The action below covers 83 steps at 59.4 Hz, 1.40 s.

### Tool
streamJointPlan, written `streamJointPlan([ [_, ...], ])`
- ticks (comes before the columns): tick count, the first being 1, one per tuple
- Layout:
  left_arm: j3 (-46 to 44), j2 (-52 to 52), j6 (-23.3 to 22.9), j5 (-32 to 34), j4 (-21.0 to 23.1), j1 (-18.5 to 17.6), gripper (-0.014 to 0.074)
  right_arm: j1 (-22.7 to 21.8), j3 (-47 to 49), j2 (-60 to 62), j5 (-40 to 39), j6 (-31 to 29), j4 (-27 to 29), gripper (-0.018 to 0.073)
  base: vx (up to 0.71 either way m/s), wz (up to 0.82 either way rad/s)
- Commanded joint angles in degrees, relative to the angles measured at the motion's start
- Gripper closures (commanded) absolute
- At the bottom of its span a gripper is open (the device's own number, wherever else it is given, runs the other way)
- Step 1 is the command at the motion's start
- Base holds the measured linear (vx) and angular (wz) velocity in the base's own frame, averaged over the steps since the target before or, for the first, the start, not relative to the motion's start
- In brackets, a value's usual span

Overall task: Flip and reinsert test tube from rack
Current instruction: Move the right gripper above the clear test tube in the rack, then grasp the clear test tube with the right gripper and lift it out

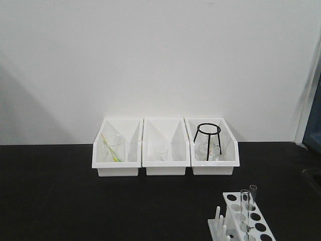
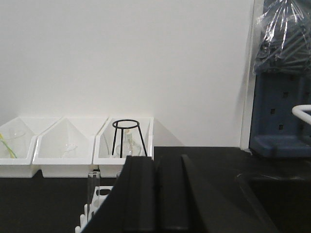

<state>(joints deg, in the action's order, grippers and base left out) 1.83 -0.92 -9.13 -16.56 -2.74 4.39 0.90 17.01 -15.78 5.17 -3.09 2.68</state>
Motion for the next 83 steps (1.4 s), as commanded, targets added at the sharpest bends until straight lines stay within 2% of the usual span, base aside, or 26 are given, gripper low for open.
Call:
streamJointPlan([
  [1,-0.01,-0.65,0.01,4.94,0.25,-0.41,0.0603,-0.35,2.32,-4.73,-4.46,-0.13,-0.54,0.0538,0.0,0.0],
  [12,-0.01,-0.65,0.01,4.94,0.25,-0.41,0.0603,-0.35,2.32,-11.4,-4.64,-0.07,-0.29,0.0435,0.0,0.0],
  [21,-0.01,-0.65,0.01,4.94,0.25,-0.41,0.0603,-0.35,2.32,-15.4,-4.68,-0.07,-0.29,0.0291,0.0,0.0],
  [32,-0.01,-0.65,0.01,4.94,0.25,-0.41,0.0603,-0.35,1.99,-19.84,-5.17,-0.07,-0.29,0.0064,0.0,0.0],
  [38,-0.01,-0.65,0.01,4.94,0.25,-0.41,0.0603,-0.27,1.84,-23.03,-6.78,0.0,-0.27,-0.0001,0.0,0.0],
  [44,-0.01,-0.65,0.01,4.94,0.25,-0.41,0.0603,-0.19,1.84,-27.39,-11.76,-0.09,-0.33,-0.0008,0.0,0.0],
  [55,-0.01,-0.65,0.01,4.94,0.25,-0.41,0.0603,-0.19,1.84,-35.41,-26.14,1.04,-2.68,-0.0007,0.0,0.0],
  [61,-0.01,-0.65,0.01,4.94,0.25,-0.41,0.0603,-0.19,1.84,-40.15,-29.7,6.05,-8.16,-0.0007,0.0,0.0],
  [68,-0.01,-0.65,0.01,4.94,0.25,-0.41,0.0603,-0.19,1.84,-46.16,-36.74,15.25,-19.46,-0.0007,0.0,0.0],
  [73,-0.01,-0.65,0.01,4.94,0.25,-0.41,0.0603,-0.19,1.84,-50.6,-43.81,18.49,-25.72,-0.0007,0.0,0.0],
  [77,-0.01,-0.65,0.01,4.94,0.25,-0.41,0.0603,-0.19,1.84,-54.55,-49.3,18.88,-28.08,-0.0007,0.0,0.0],
  [83,-0.01,-0.65,0.01,4.94,0.25,-0.41,0.0603,-0.19,2.12,-59.55,-54.76,18.88,-28.22,-0.0007,0.0,0.0],
])
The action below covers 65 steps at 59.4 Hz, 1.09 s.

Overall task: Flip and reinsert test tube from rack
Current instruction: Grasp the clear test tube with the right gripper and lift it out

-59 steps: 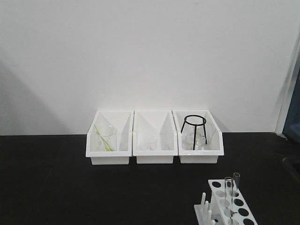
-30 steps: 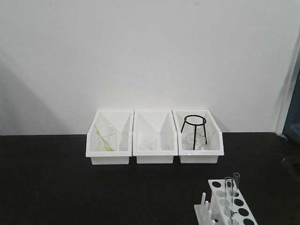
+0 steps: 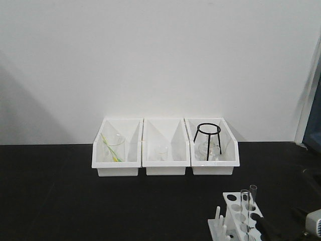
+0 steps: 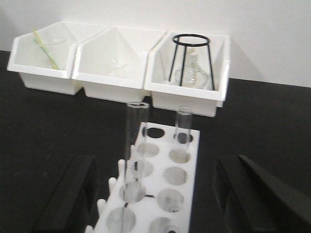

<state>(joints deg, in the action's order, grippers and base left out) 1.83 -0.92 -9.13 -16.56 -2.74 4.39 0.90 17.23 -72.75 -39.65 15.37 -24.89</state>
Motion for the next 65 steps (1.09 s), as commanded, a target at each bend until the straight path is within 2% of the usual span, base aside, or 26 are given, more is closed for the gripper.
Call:
streamJointPlan([
  [1,-0.01,-0.65,0.01,4.94,0.25,-0.41,0.0603,-0.19,2.13,-3.67,-10.62,0.42,-0.65,-0.0007,0.0,0.0],
  [19,-0.01,-0.65,0.01,4.94,0.25,-0.41,0.0603,-0.19,9.99,-14.97,-12.43,0.8,-4.87,0.0011,0.0,0.0],
  [32,-0.01,-0.65,0.01,4.94,0.25,-0.41,0.0603,-0.19,15.05,-19.54,-12.43,4.83,-10.38,0.0052,0.0,0.0],
  [51,-0.01,-0.65,0.01,4.94,0.25,-0.41,0.0603,-0.19,19.27,-23.95,-12.24,5.25,-10.31,0.0064,0.0,0.0],
  [65,-0.01,-0.65,0.01,4.94,0.25,-0.41,0.0603,-0.19,19.88,-26.05,-12.16,5.41,-10.49,0.0137,0.0,0.0],
])
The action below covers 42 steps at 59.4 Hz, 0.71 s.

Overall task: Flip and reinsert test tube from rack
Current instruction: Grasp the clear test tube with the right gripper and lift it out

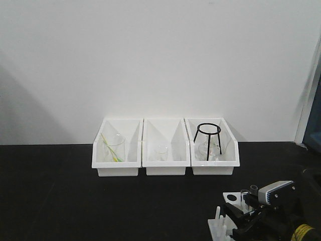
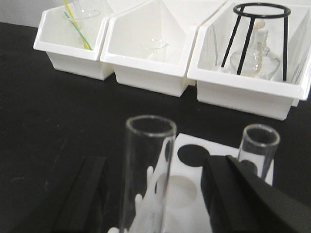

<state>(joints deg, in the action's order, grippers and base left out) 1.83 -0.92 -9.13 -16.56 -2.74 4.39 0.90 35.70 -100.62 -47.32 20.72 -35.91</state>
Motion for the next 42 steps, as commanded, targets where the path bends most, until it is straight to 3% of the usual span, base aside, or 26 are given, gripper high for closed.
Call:
streamJointPlan([
  [1,-0.01,-0.65,0.01,4.94,0.25,-0.41,0.0603,-0.19,1.41,1.75,-4.5,0.06,0.54,0.0144,0.0,0.0],
  [25,-0.01,-0.65,0.01,4.94,0.25,-0.41,0.0603,-0.19,1.41,1.66,-7.51,0.06,0.54,0.0389,0.0,0.0],
  [42,-0.01,-0.65,0.01,4.94,0.25,-0.41,0.0603,-0.19,1.34,6.97,-7.94,-0.36,0.51,0.0419,0.0,0.0],
])
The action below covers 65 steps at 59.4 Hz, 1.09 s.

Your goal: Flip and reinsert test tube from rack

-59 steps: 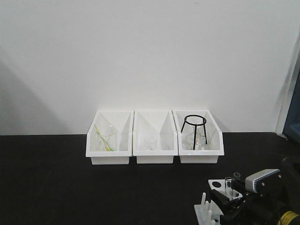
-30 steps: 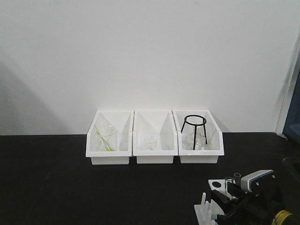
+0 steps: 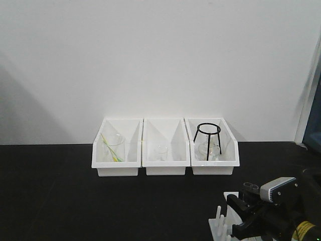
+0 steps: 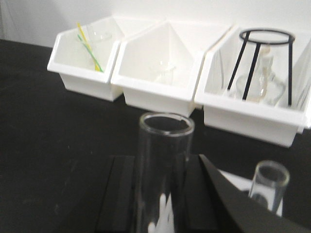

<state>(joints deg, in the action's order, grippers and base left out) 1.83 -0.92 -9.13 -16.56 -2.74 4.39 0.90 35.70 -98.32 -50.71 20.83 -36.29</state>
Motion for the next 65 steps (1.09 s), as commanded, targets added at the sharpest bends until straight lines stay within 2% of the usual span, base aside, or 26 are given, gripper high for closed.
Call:
streamJointPlan([
  [1,-0.01,-0.65,0.01,4.94,0.25,-0.41,0.0603,-0.19,1.34,5.18,-4.29,-0.47,0.89,0.0419,0.0,0.0],
  [7,-0.01,-0.65,0.01,4.94,0.25,-0.41,0.0603,-0.19,1.34,9.89,-0.45,0.11,1.3,0.0418,0.0,0.0],
  [14,-0.01,-0.65,0.01,4.94,0.25,-0.41,0.0603,-0.19,1.34,16.38,7.63,0.74,2.45,0.0417,0.0,0.0],
  [31,-0.01,-0.65,0.01,4.94,0.25,-0.41,0.0603,-0.19,1.34,30.07,22.83,5.75,2.61,0.0412,0.0,0.0],
  [51,-0.01,-0.65,0.01,4.94,0.25,-0.41,0.0603,-0.19,1.4,37.24,26.34,10.26,2.61,0.0407,0.0,0.0],
  [65,-0.01,-0.65,0.01,4.94,0.25,-0.41,0.0603,-0.19,1.44,38.66,26.82,10.65,2.32,0.0403,0.0,0.0],
])
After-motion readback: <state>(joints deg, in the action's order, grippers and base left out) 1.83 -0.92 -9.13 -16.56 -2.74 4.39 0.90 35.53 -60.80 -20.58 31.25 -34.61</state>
